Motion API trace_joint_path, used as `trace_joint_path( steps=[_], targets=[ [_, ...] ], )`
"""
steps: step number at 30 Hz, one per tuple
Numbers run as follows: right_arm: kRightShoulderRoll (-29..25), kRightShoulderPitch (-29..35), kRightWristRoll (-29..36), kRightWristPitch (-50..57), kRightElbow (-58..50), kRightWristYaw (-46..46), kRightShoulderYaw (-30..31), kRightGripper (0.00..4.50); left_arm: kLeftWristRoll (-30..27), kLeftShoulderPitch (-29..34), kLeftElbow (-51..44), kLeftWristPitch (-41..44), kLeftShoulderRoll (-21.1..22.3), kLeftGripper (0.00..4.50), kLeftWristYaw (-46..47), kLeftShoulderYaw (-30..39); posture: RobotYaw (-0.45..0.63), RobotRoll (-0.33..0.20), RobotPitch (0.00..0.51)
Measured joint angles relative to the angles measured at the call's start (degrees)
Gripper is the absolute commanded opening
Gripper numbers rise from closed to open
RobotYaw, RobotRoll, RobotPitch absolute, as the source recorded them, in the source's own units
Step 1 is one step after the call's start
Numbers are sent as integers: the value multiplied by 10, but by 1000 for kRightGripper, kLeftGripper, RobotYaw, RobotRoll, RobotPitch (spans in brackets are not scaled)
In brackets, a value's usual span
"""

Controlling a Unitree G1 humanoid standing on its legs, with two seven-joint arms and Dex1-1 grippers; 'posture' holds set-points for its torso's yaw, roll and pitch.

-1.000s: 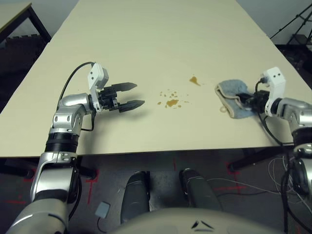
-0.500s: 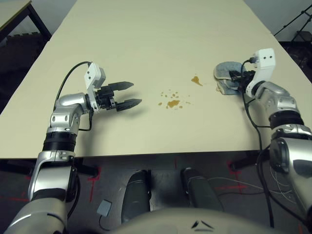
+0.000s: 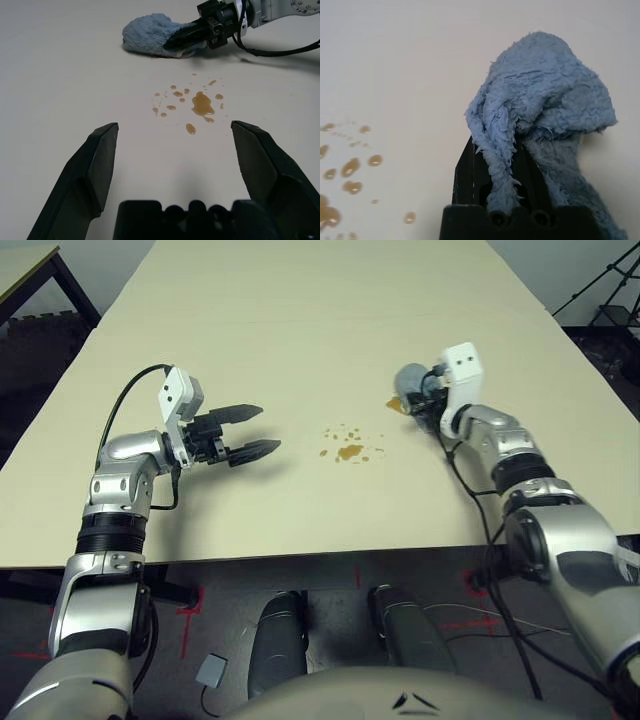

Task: Wipe the water off the table with a rag.

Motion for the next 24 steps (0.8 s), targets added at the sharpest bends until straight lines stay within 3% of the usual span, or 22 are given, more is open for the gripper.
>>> trace_joint_path(
  steps=[7, 12, 18, 24],
  targets=[
    [31, -4, -2, 4, -2, 19, 7, 6, 0, 2, -13, 7, 0, 4500, 1, 0, -173, 0, 125],
    [17, -6, -9, 2, -1, 20, 11, 6, 0, 2, -17, 10, -1, 4500, 2, 0, -179, 0, 128],
    [-34, -9, -40, -25, 8, 18, 37, 0, 0, 1, -15, 10, -4, 4500, 2, -1, -179, 0, 128],
    [-129, -12, -54, -33, 28, 4, 38, 0, 2, -12, 9, 5, -9, 4500, 0, -2, -229, 0, 117]
  ],
)
